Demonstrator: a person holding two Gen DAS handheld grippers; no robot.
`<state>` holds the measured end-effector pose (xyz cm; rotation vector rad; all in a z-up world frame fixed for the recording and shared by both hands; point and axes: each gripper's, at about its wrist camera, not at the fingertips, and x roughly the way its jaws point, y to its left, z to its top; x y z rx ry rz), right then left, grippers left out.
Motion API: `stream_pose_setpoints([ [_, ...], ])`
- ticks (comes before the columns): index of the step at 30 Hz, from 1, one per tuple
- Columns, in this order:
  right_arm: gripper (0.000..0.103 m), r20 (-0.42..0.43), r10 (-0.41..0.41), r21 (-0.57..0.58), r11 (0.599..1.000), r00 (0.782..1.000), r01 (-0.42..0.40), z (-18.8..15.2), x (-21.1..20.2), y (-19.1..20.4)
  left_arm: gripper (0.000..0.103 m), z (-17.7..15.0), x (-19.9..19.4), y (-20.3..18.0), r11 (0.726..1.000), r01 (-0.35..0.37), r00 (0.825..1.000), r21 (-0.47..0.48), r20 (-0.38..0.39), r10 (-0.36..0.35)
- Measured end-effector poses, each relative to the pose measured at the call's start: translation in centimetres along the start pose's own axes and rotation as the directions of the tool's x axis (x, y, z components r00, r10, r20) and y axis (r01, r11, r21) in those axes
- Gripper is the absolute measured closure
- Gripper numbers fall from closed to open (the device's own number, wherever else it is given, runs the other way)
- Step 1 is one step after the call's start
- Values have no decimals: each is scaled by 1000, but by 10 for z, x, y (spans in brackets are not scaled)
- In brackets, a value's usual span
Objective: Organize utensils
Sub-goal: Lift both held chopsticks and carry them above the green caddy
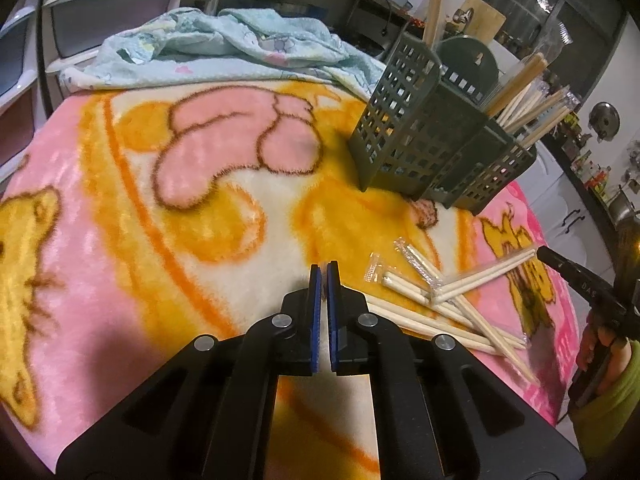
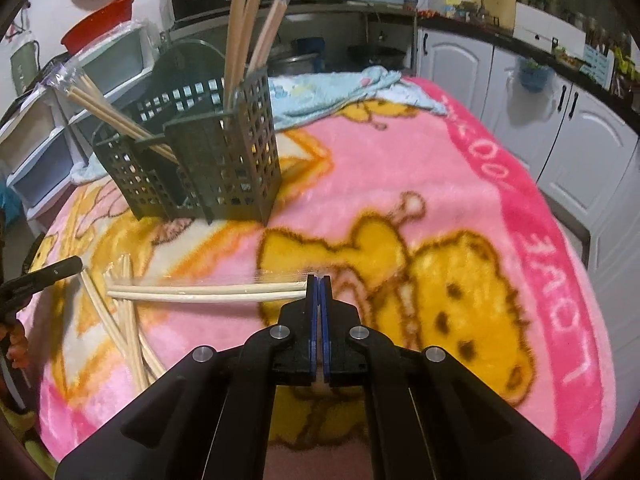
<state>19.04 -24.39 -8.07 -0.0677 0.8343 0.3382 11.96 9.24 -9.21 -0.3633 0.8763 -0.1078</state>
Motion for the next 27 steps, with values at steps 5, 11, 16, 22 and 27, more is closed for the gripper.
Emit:
stream_pose_setpoints([
  [5, 101, 40, -7, -6, 1000, 999, 7, 4, -17, 0, 102, 3, -16, -1, 1000, 17, 999, 3, 31, -17],
  [11, 101, 91, -2, -17, 1000, 996, 4, 7, -39, 5, 102, 8, -37, -6, 999, 41, 996, 7, 81, -42],
  [16, 101, 135, 5, -32, 1000, 991, -1, 12, -58, 9, 102, 13, -55, -15, 998, 57, 991, 26, 121, -59],
  [22, 101, 192, 19, -42, 999, 981, -12, 19, -81, 12, 102, 19, -74, -29, 995, 80, 983, 55, 162, -88],
  [27, 101, 229, 32, -49, 999, 973, -21, 22, -97, 16, 102, 22, -84, -42, 991, 99, 978, 86, 178, -113],
])
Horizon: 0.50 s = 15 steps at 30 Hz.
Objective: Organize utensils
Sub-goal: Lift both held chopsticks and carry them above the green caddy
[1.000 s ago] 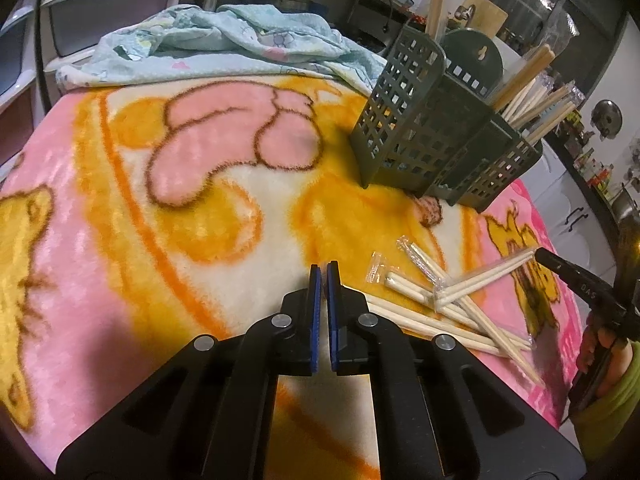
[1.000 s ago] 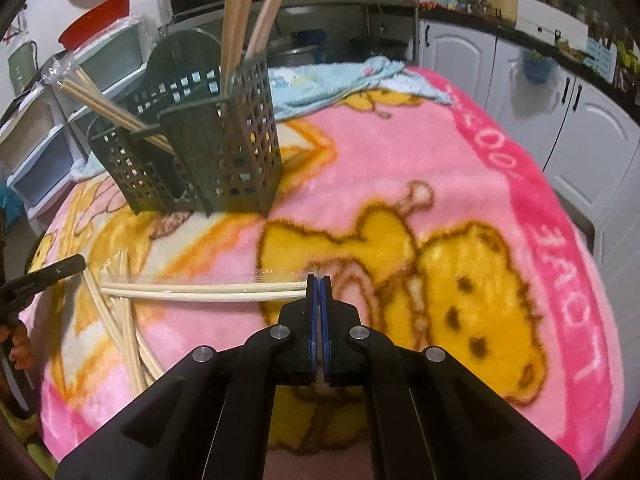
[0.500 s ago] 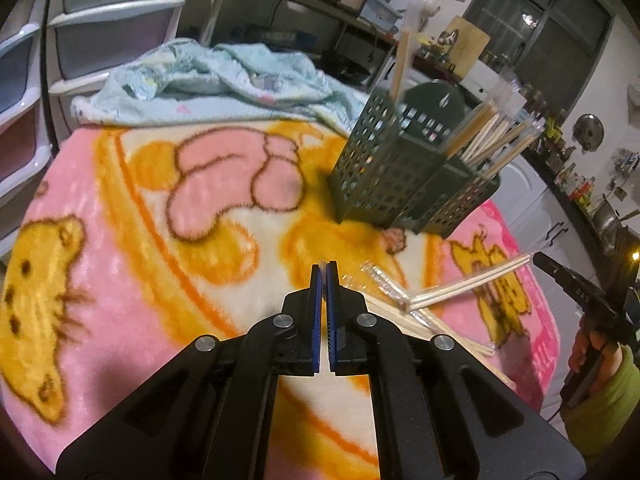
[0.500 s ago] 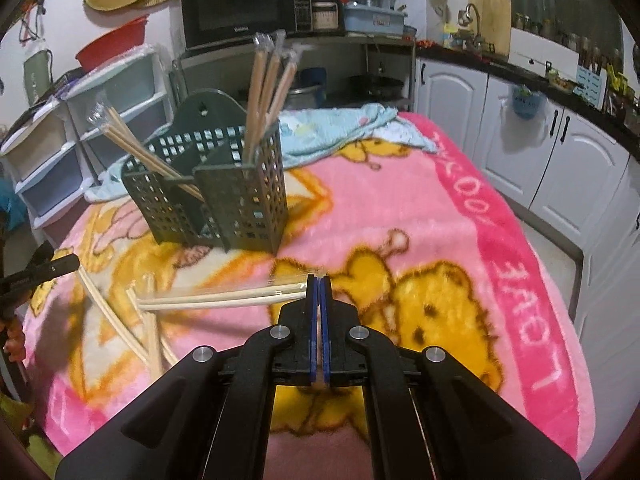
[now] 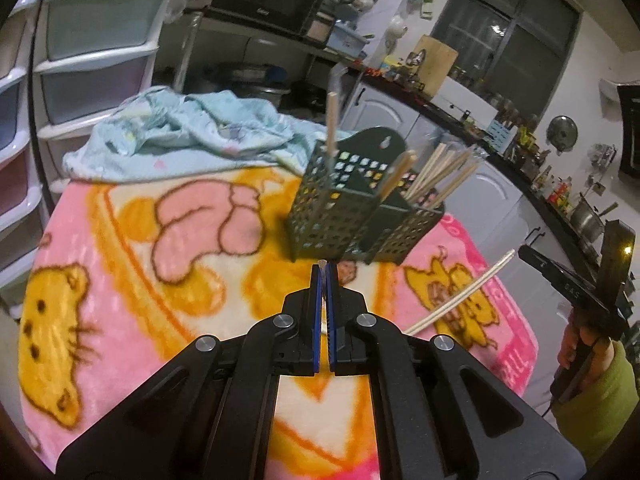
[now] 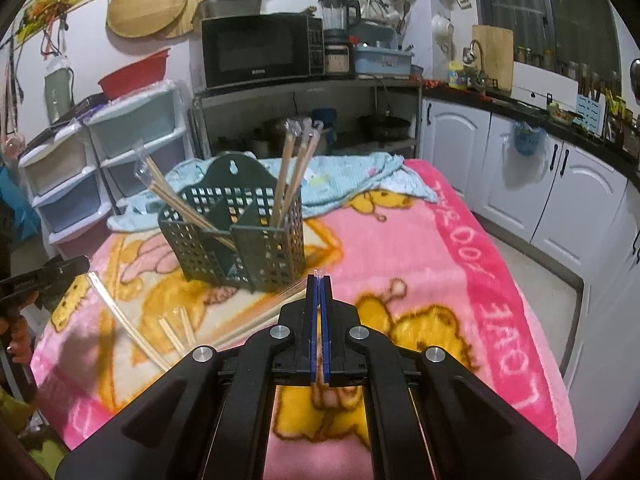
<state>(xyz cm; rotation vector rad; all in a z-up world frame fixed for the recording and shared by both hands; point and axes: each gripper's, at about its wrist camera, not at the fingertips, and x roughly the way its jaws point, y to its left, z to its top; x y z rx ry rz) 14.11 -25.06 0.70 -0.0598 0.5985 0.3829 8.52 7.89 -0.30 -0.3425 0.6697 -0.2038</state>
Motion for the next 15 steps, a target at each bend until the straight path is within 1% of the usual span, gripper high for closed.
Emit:
stream_pose_setpoints([
  [9, 101, 52, 30, -28, 999, 998, -29, 12, -18, 12, 102, 10, -6, -33, 997, 50, 998, 61, 21, -51],
  [15, 101, 81, 46, -41, 998, 996, -42, 18, -29, 19, 102, 20, -6, -56, 990, 90, 995, 108, 32, -94],
])
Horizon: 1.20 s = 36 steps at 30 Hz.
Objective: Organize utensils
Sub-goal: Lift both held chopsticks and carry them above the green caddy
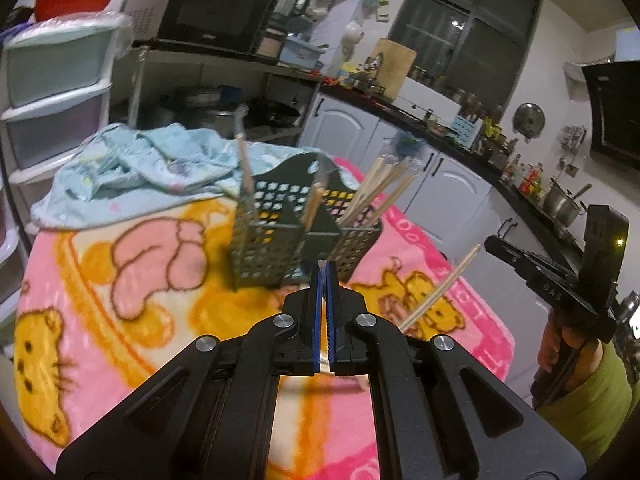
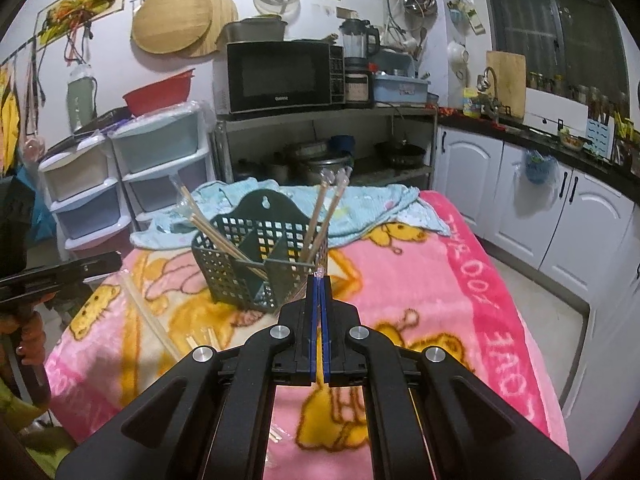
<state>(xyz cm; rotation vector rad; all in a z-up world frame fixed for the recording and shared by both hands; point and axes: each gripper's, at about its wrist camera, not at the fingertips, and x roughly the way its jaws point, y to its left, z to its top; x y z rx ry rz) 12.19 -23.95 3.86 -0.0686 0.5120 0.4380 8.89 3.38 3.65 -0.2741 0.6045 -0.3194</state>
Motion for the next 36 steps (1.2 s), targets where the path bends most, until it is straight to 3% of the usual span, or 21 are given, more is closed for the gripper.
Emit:
stream_pose_setpoints([
  [13, 101, 51, 12, 3, 1000, 999, -12, 11, -18, 1, 102, 22, 8, -43, 993, 81, 996, 87, 17, -83],
  [36, 101, 149, 41, -17, 999, 988, -39, 37, -42, 10, 103, 82, 7, -77, 973, 140, 978, 183, 125, -164],
])
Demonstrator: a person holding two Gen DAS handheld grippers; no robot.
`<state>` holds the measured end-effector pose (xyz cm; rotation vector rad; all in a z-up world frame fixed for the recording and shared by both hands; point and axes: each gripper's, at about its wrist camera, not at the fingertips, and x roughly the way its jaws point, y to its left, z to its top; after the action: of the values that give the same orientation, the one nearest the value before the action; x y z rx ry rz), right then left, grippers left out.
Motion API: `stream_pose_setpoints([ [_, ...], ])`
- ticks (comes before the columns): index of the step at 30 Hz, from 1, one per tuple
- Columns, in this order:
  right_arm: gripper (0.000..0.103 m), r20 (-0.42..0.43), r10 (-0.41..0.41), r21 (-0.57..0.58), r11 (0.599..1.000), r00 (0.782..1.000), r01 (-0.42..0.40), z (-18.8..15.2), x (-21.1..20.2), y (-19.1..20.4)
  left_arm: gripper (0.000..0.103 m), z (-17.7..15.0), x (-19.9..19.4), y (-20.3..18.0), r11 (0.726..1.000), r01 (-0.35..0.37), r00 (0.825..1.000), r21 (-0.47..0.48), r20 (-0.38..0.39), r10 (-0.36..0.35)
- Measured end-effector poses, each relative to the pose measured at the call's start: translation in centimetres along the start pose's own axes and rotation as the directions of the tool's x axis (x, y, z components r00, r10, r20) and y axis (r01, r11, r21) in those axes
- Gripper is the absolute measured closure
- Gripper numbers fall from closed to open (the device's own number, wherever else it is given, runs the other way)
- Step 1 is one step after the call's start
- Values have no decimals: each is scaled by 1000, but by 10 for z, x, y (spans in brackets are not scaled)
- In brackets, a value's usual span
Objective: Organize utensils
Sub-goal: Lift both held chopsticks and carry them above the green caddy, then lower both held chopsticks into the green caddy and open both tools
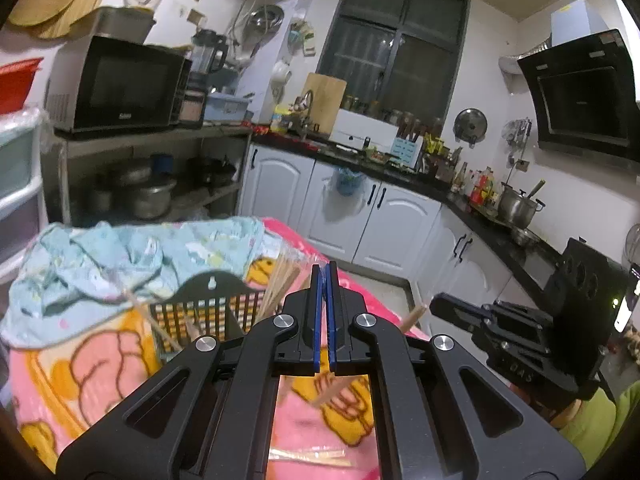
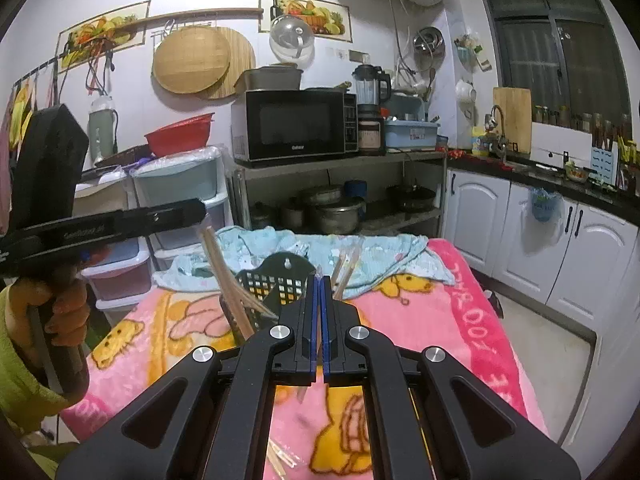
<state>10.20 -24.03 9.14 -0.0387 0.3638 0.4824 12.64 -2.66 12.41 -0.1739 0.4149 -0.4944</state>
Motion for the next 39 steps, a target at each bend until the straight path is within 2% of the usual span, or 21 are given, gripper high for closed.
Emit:
stream_pose_setpoints([
  [19, 101, 111, 42, -52, 998, 993, -37, 63, 16, 20, 103, 55, 5, 8, 999, -25, 995, 22, 95, 23],
  [29, 101, 151, 13, -63, 998, 988, -4, 98, 36, 23, 103, 72, 12, 24, 999, -49, 992, 2, 119, 48],
  [39, 101, 172, -16, -69, 997, 985, 29, 122, 58, 14, 103, 82, 27, 37, 996, -89, 991, 4, 103, 88],
])
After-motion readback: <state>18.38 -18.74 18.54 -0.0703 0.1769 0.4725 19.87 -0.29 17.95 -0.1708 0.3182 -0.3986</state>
